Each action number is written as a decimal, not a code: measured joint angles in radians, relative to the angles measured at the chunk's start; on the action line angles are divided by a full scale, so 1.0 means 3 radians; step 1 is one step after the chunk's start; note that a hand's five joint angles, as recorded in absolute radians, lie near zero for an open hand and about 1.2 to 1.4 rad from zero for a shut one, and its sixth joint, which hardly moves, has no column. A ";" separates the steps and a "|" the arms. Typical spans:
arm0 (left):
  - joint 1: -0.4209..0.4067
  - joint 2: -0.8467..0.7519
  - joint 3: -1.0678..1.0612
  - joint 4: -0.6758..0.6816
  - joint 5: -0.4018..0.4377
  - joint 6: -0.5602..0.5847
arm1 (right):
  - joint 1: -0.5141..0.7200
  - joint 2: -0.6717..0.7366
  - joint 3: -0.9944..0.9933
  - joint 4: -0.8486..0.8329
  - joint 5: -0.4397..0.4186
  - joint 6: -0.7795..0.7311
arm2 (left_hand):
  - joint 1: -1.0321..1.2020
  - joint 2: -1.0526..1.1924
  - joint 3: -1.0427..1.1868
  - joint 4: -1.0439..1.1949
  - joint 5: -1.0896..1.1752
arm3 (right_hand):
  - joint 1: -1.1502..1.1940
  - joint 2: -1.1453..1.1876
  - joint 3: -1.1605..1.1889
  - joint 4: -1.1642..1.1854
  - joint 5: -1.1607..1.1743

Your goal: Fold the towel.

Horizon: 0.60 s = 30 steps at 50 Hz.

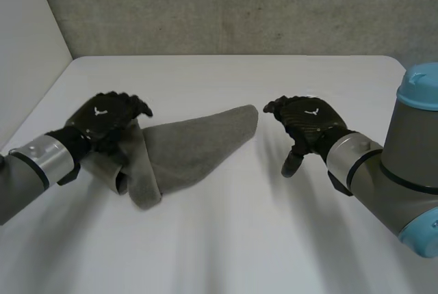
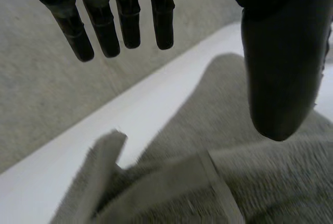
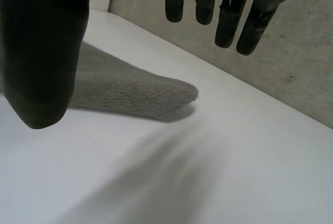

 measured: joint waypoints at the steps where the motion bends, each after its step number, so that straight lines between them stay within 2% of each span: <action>1: -0.0009 -0.0031 0.0009 -0.0022 -0.0002 0.0049 | 0.0008 0.0002 0.0001 0.0002 -0.0004 0.0000 | 0.0008 0.0010 0.0015 0.0012 0.0012 | 0.0000 0.0000 0.0000 0.0000 0.0000; 10: -0.0131 -0.0492 0.0152 -0.0314 -0.0048 0.0733 | 0.0059 0.0048 0.0010 0.0007 -0.0024 -0.0003 | 0.0114 0.0126 0.0134 0.0133 0.0131 | 0.0000 0.0000 0.0000 0.0000 0.0000; 16: -0.0191 -0.0750 0.0239 -0.0407 -0.0148 0.1071 | 0.0054 0.0080 0.0022 0.0009 -0.0020 -0.0008 | 0.0524 0.0528 0.0516 0.0532 0.0503 | 0.0000 0.0000 0.0000 0.0000 0.0000; 17: -0.0197 -0.0767 0.0247 -0.0408 -0.0159 0.1084 | 0.0054 0.0082 0.0022 0.0010 -0.0020 -0.0008 | 0.0641 0.0643 0.0653 0.0670 0.0640 | 0.0000 0.0000 0.0000 0.0000 0.0000; 21: -0.0251 -0.0866 0.0301 -0.0409 -0.0213 0.1119 | 0.0051 0.0099 0.0023 0.0010 -0.0016 -0.0010 | 0.2010 0.2070 0.1977 0.2045 0.1964 | 0.0000 0.0000 0.0000 0.0000 0.0000; 23: -0.0279 -0.0893 0.0321 -0.0407 -0.0227 0.1114 | 0.0051 0.0107 0.0024 0.0009 -0.0014 -0.0011 | 0.2422 0.2516 0.2447 0.2522 0.2409 | 0.0000 0.0000 0.0000 0.0000 0.0000; 27: -0.0347 -0.0894 0.0342 -0.0404 -0.0237 0.1090 | 0.0048 0.0120 0.0026 0.0007 -0.0012 -0.0013 | 0.2907 0.3070 0.2991 0.3133 0.3031 | 0.0000 0.0000 0.0000 0.0000 0.0000; 30: -0.0425 -0.0834 0.0349 -0.0401 -0.0243 0.1056 | 0.0042 0.0125 0.0027 0.0006 -0.0011 -0.0014 | 0.2976 0.3123 0.3054 0.3276 0.3092 | 0.0000 0.0000 0.0000 0.0000 0.0000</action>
